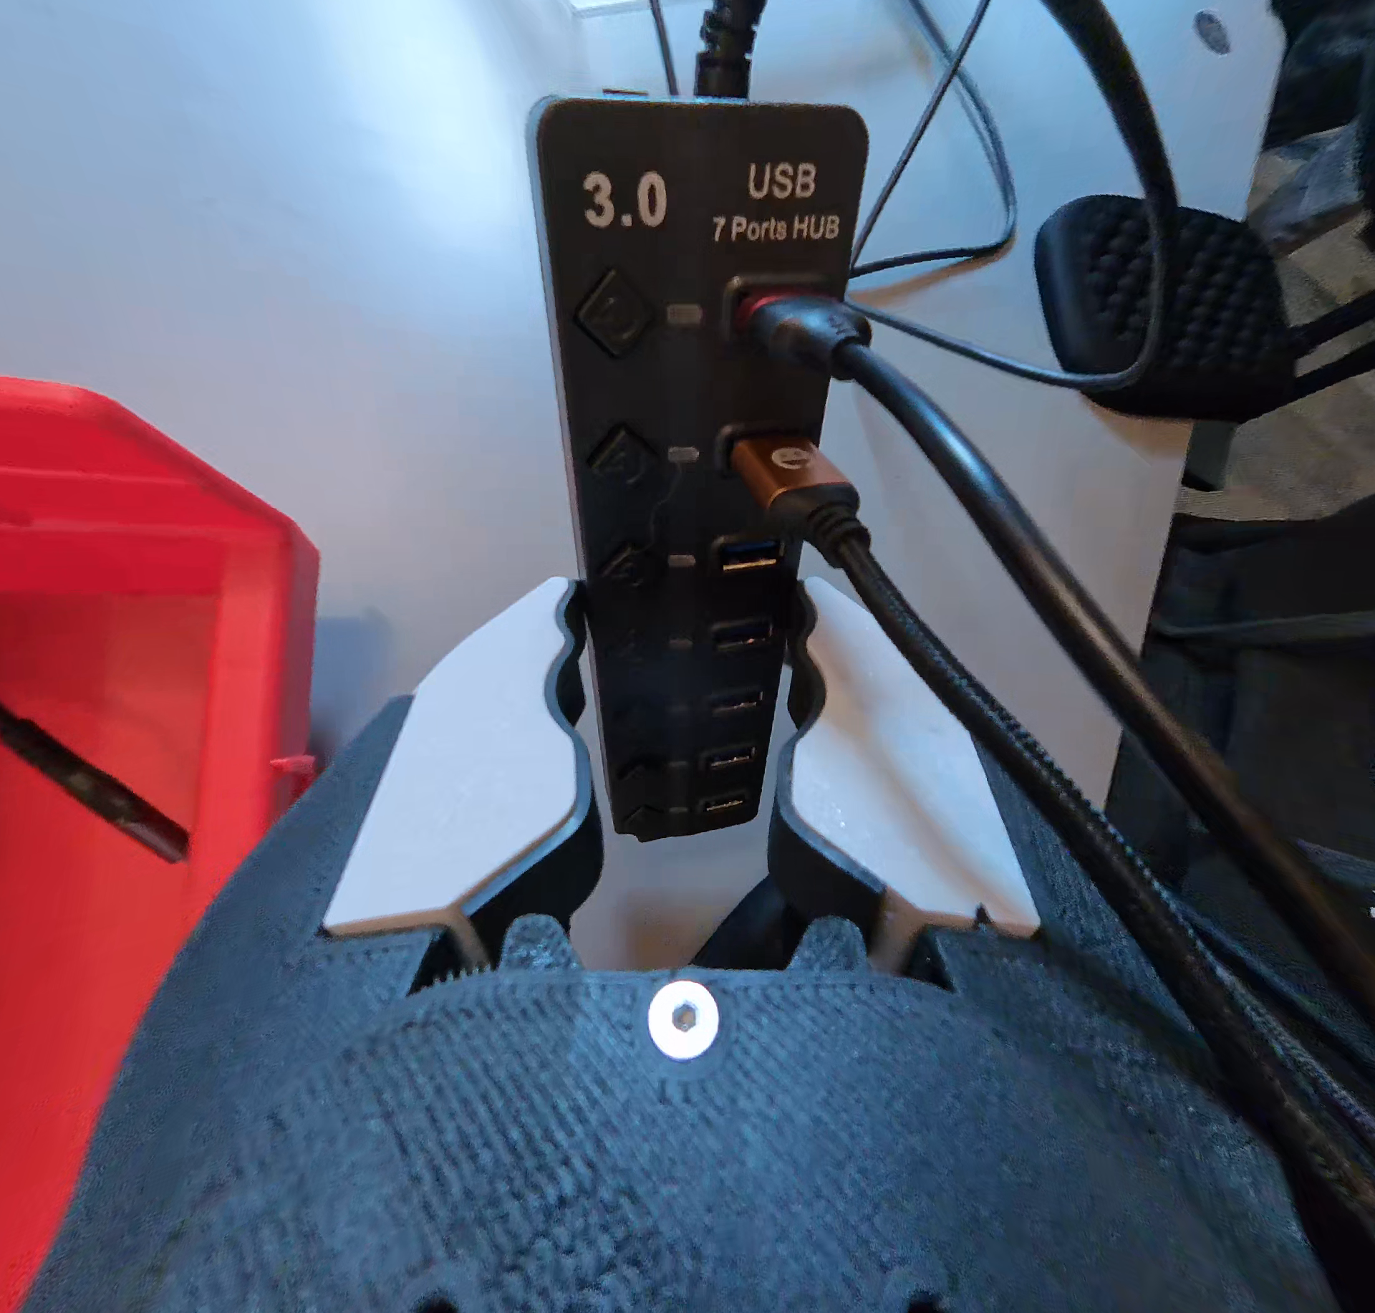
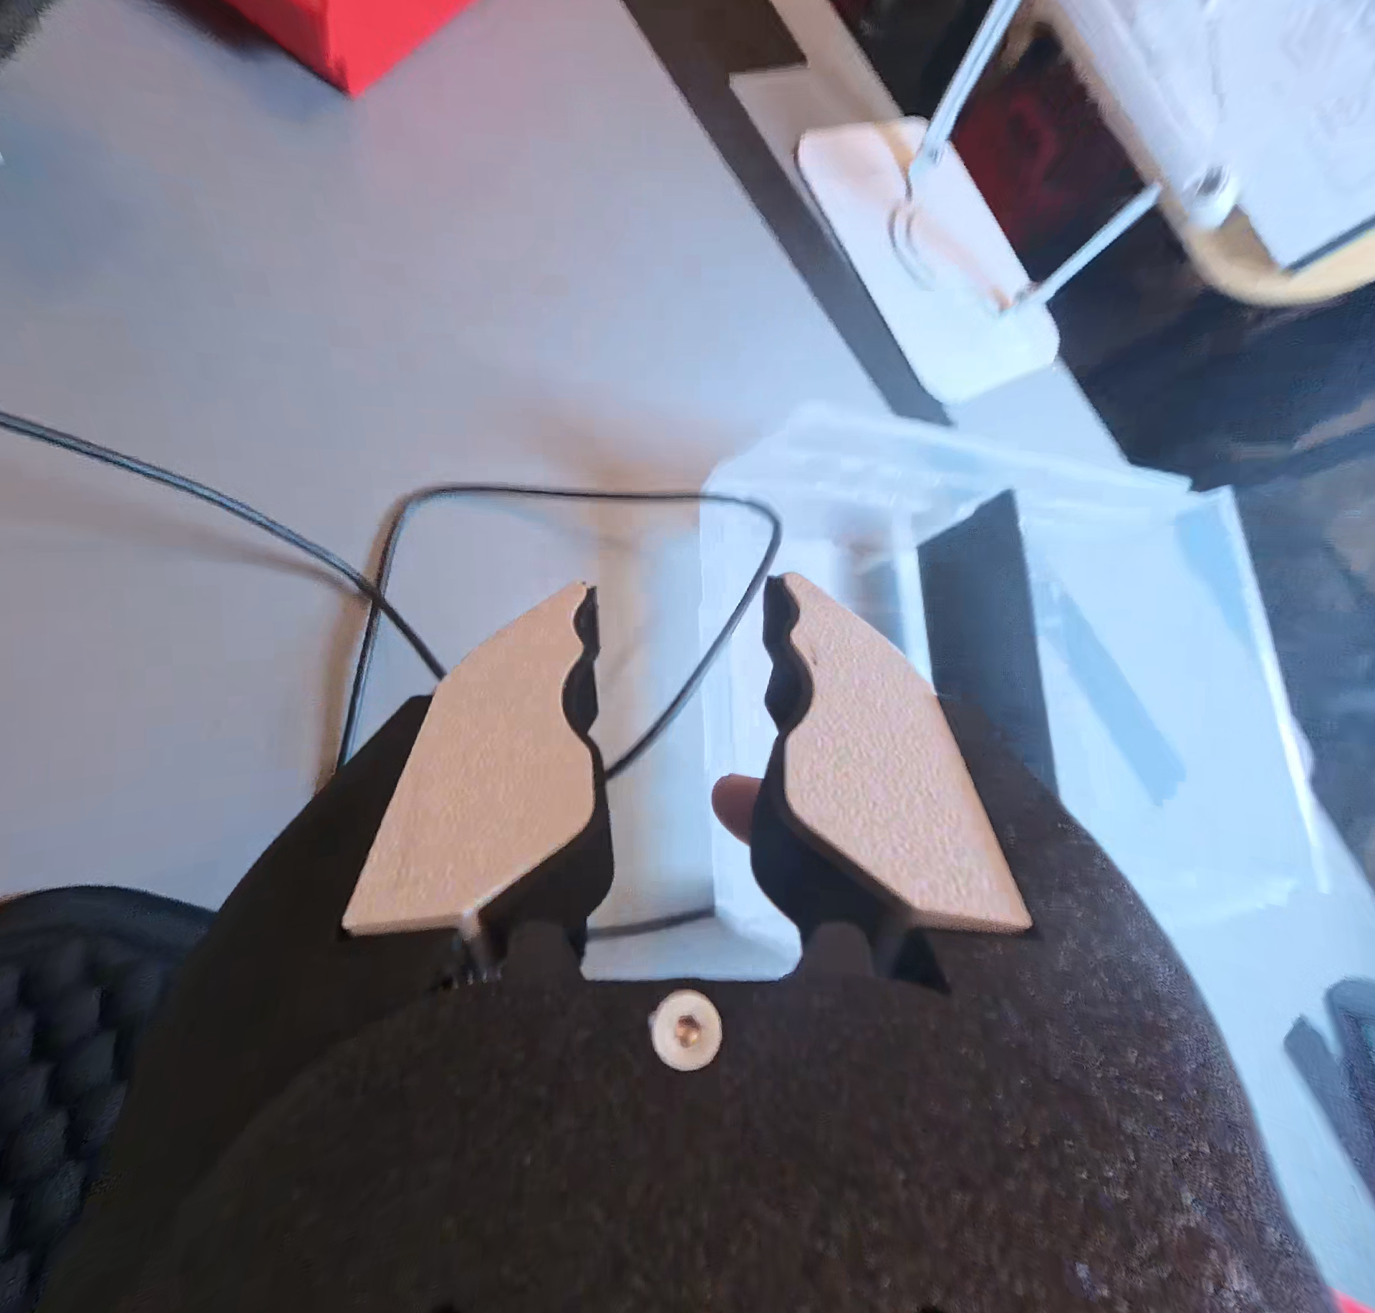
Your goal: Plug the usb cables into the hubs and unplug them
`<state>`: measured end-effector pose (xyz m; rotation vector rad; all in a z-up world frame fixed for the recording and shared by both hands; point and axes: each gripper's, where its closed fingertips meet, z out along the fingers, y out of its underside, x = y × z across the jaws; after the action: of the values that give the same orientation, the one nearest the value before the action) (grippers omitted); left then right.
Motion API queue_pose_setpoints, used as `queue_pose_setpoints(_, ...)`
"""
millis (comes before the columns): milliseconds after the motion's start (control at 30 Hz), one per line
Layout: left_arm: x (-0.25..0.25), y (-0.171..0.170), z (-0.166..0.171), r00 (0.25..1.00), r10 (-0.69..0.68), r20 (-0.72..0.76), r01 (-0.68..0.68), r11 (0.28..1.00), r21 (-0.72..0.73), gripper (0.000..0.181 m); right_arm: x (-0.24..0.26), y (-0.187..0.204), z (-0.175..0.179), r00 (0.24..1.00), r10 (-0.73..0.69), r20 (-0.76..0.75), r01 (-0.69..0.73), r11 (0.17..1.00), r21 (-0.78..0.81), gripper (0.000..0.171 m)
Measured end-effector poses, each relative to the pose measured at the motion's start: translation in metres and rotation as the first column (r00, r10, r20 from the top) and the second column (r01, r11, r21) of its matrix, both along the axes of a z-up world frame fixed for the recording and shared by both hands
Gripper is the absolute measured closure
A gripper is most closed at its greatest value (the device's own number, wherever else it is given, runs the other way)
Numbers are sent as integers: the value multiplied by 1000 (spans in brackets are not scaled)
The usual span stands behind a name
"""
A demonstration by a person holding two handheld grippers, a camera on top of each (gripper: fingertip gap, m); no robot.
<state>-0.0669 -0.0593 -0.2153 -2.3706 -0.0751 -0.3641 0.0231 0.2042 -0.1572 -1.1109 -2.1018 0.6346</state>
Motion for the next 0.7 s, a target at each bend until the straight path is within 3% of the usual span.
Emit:
queue_pose_setpoints(133, 8, -4, -6, 999, -25, 35, 24, 1000, 13, 127, 47, -11, -55, 970, 104, 217, -97, 994, -43, 124)
queue_pose_setpoints(267, 17, -1, -10, 997, -54, 55, 53, 998, 19, 128, 81, -22, -98, 913, 181, 366, -233, 967, 103, 105)
queue_pose_setpoints(433, 28, 13, -8, 994, -89, 64, 87, 996, 37, 128, 87, -35, -114, 875, 204, 440, -325, 920, 219, 105)
queue_pose_setpoints(600, 39, 25, -3, 991, -121, 57, 119, 992, 49, 128, 86, -41, -137, 794, 212, 570, -367, 915, 170, 105)
queue_pose_setpoints(700, 43, 26, -1, 990, -129, 55, 126, 990, 60, 128, 92, -48, -140, 752, 241, 613, -382, 918, 108, 117)
